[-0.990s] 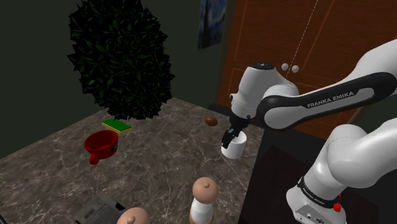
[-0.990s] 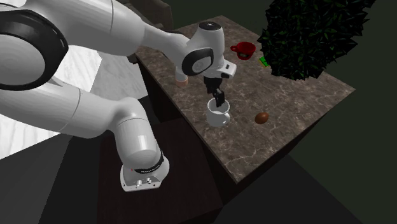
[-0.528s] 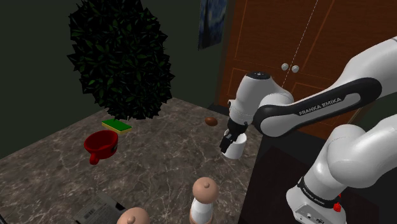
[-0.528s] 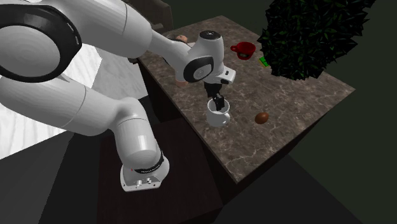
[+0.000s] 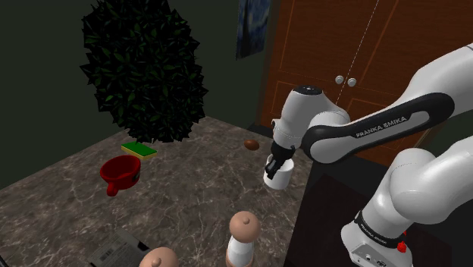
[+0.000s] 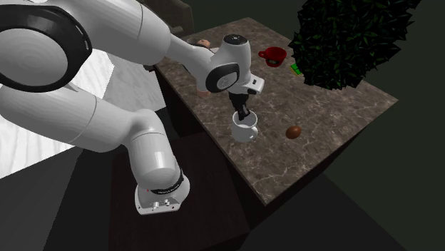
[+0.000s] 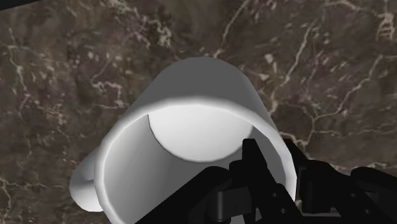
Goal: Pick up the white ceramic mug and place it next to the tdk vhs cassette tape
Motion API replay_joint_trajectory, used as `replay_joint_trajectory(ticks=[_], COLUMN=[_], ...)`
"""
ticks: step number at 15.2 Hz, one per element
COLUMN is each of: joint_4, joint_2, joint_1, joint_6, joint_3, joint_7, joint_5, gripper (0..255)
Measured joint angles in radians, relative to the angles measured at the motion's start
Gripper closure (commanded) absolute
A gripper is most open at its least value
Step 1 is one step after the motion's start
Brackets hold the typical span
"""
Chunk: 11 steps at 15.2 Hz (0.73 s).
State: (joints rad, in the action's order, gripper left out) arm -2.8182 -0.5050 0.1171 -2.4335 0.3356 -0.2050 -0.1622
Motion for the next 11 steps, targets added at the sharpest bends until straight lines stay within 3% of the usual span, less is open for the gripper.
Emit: replay_joint_trajectory(ticks=[7,11], joint_4=[0.0,0.019], joint_2=[0.0,-0.038], joint_1=[0.0,0.003], joint_6=[0.0,0.056], joint_3=[0.0,-0.01], joint_7=[0.0,0.005], joint_5=[0.0,0.0], gripper=[255,255])
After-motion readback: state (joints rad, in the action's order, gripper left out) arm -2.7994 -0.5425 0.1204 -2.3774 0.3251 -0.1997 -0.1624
